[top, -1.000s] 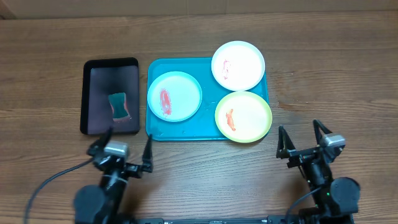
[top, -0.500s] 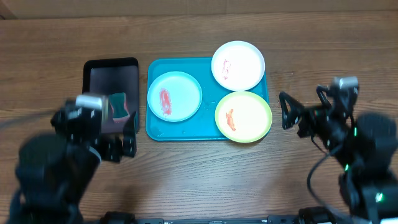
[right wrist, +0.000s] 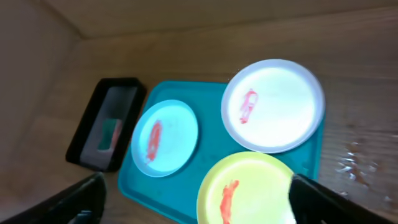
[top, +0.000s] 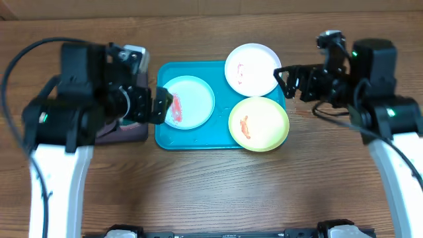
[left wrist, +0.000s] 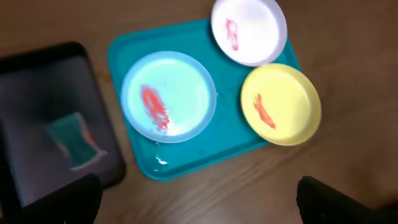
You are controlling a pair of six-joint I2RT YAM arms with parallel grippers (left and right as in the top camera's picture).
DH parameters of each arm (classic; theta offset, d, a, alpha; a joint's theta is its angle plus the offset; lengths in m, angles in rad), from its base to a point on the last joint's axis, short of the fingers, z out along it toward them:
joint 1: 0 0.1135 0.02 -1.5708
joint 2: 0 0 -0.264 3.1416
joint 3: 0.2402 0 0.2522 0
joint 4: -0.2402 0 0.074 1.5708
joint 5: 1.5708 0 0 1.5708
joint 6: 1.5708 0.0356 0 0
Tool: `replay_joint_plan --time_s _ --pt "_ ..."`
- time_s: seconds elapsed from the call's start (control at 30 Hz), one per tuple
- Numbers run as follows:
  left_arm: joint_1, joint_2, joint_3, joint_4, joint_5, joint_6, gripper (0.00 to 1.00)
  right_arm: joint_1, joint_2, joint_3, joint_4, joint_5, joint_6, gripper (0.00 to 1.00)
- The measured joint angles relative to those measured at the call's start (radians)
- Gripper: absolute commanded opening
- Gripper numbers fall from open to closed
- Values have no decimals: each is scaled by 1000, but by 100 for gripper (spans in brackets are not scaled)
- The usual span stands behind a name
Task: Clean dirty plates on tray and stack at the side
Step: 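Move the left gripper to the sponge, right gripper to white plate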
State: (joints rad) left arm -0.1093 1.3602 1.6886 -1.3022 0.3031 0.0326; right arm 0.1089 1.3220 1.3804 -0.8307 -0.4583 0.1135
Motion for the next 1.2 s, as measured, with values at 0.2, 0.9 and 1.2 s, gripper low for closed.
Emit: replay_joint_plan --time_s 0.2,0.9,1.2 --pt "0 113 0 -22 -21 -60 100 57 146 0 33 -5 65 77" --pt "0 196 27 -157 -542 -506 97 393 666 144 205 325 266 48" --pt "0 225 27 -145 -555 -513 96 444 762 144 290 347 272 46"
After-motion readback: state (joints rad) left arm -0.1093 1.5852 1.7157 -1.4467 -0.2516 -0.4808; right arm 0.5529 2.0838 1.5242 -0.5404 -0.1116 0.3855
